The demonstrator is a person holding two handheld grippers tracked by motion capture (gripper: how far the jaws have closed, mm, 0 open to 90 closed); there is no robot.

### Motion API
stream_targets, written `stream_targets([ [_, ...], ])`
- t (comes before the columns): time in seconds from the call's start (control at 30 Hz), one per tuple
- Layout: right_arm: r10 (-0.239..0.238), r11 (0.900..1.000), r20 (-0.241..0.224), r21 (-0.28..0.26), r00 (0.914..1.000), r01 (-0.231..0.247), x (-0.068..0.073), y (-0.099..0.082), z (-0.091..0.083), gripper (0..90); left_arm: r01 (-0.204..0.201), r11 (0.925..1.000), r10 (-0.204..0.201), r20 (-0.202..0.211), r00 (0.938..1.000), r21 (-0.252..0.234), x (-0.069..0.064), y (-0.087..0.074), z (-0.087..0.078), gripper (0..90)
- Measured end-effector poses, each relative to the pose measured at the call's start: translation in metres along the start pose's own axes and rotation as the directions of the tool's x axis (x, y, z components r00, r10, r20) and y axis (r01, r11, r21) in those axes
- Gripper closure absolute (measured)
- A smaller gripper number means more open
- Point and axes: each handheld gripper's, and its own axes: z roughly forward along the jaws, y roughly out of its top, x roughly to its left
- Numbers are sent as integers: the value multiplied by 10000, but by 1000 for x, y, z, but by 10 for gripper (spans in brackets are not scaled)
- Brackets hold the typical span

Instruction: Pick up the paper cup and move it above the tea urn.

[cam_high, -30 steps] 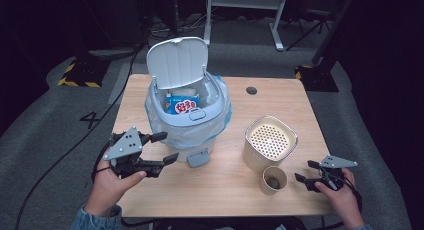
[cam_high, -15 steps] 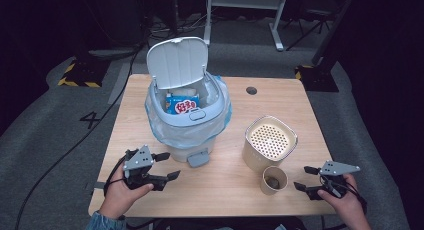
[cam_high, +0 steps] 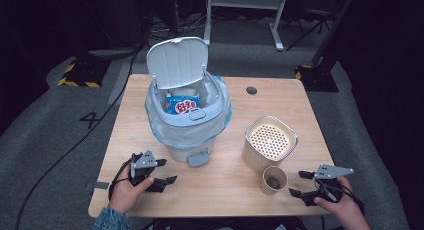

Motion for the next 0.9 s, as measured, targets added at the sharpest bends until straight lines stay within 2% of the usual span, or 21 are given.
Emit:
stream_targets([
  [0.1, -338, 9992, -131, 212, 9993, 340, 5, 2, 6, 207, -60, 9994, 63, -82, 9999, 335, 2, -4, 3, 268],
  [0.23, -482, 9986, -208, 202, 9986, 487, 9, 4, 9, 211, -230, 9981, 239, -142, 9996, 573, 3, -6, 7, 268],
  [0.37, -623, 9977, -260, 238, 9977, 629, 14, 7, 13, 208, -416, 9926, 495, -670, 9965, 1142, 3, -8, 11, 253],
  [0.4, -708, 9973, -242, 196, 9972, 713, 15, 7, 14, 203, -608, 9921, 695, -780, 9945, 1096, 4, -9, 12, 248],
  [0.43, -722, 9973, -235, 135, 9971, 725, 17, 8, 14, 200, -509, 9931, 592, -770, 9953, 1059, 3, -9, 12, 242],
  [0.57, -909, 9958, -226, -95, 9956, 907, 21, 10, 18, 184, -583, 9944, 646, -709, 9954, 877, 4, -11, 14, 204],
  [0.7, -1063, 9939, -435, -346, 9934, 1048, 24, 10, 22, 181, -592, 9943, 655, -704, 9954, 886, 4, -11, 14, 195],
  [0.9, -1160, 9886, -652, -1041, 9911, 1089, 31, 12, 30, 182, -595, 9943, 658, -706, 9953, 886, 4, -11, 14, 195],
])
